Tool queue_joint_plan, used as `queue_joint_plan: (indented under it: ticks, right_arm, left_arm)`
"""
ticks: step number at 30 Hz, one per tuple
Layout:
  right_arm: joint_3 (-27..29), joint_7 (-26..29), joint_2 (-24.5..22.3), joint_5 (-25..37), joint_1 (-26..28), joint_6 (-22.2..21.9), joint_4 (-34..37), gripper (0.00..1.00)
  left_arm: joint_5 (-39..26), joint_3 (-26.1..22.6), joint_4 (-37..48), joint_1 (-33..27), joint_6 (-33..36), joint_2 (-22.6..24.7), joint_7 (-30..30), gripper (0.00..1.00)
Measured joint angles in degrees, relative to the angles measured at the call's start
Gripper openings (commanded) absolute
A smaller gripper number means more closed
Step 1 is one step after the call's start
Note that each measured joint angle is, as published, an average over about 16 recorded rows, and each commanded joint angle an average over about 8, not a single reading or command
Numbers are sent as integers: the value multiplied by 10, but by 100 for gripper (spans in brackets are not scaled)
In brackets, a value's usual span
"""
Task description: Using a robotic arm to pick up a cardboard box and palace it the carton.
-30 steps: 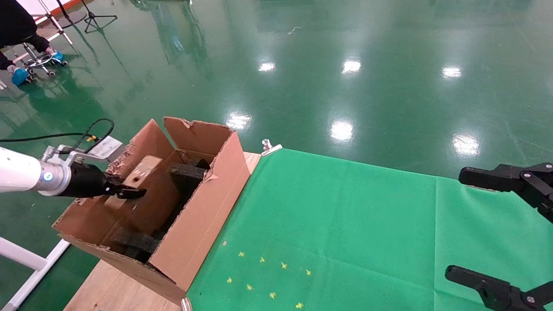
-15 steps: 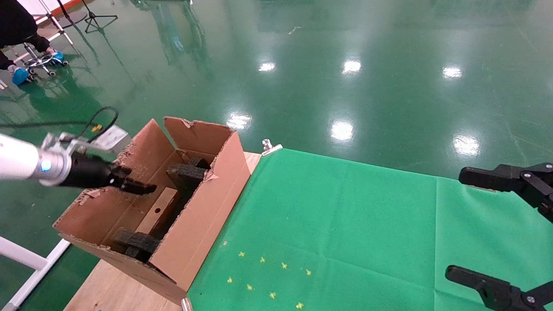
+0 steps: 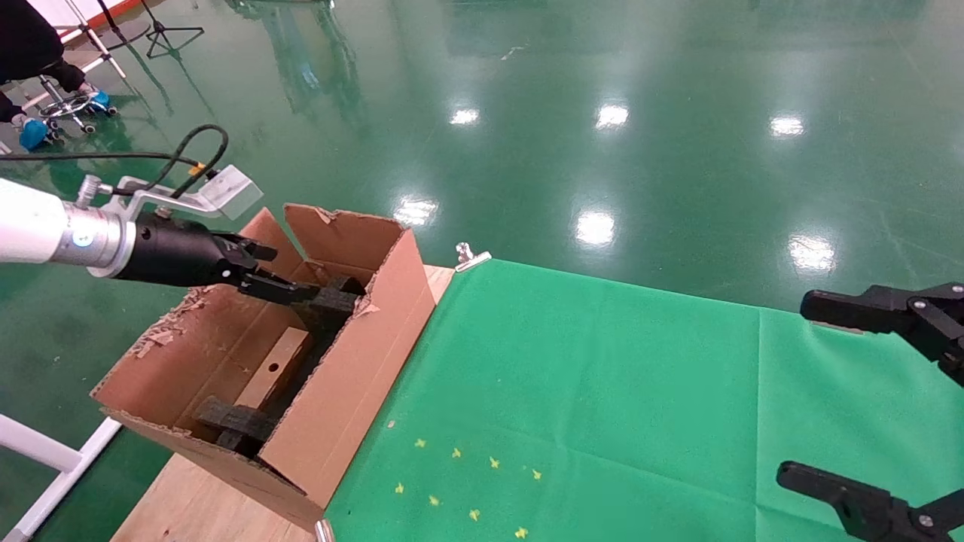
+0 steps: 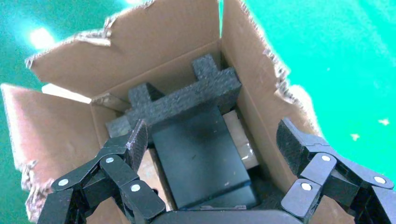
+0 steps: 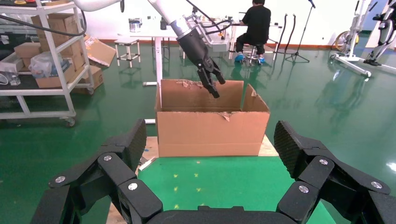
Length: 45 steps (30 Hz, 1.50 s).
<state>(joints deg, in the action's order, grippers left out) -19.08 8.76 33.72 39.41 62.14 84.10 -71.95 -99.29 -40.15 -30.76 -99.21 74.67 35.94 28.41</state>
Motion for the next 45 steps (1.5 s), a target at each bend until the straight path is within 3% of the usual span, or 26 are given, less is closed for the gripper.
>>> queue_joint_plan:
  ticks: [12, 45]
  right_arm:
    - [0, 0, 0, 0, 0, 0, 0, 100]
    - [0, 0, 0, 0, 0, 0, 0, 100]
  left_arm:
    - [54, 22, -43, 37, 11, -1, -16, 100]
    - [371, 156, -278, 244, 72, -6, -114, 100]
